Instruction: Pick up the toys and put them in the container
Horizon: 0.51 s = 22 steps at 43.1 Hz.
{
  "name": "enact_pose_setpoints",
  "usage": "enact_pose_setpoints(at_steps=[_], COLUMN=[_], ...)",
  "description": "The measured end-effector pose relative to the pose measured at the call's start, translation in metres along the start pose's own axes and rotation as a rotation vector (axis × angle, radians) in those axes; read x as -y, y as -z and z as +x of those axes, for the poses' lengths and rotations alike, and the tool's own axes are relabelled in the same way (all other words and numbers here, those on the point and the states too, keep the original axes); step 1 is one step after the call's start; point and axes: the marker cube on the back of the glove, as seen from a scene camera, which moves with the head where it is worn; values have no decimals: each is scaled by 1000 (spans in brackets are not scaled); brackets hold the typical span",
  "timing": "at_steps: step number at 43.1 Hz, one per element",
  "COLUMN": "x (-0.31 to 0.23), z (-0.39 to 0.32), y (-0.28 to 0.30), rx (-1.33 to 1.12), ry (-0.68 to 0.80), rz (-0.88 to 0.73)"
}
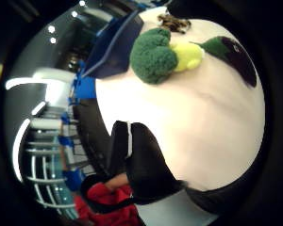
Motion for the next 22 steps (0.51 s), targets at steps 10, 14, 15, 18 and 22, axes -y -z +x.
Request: enact_pose_setpoints(at_steps=[10,14,15,18,22], x=[61,86,91,102,113], z=[-36,-52,-55,-64,-70], y=[-17,-30,-34,-43,-53], rx=[41,44,42,28,-19], ry=[18,15,14,11,8], rz=[-50,-91,-102,-128,-138])
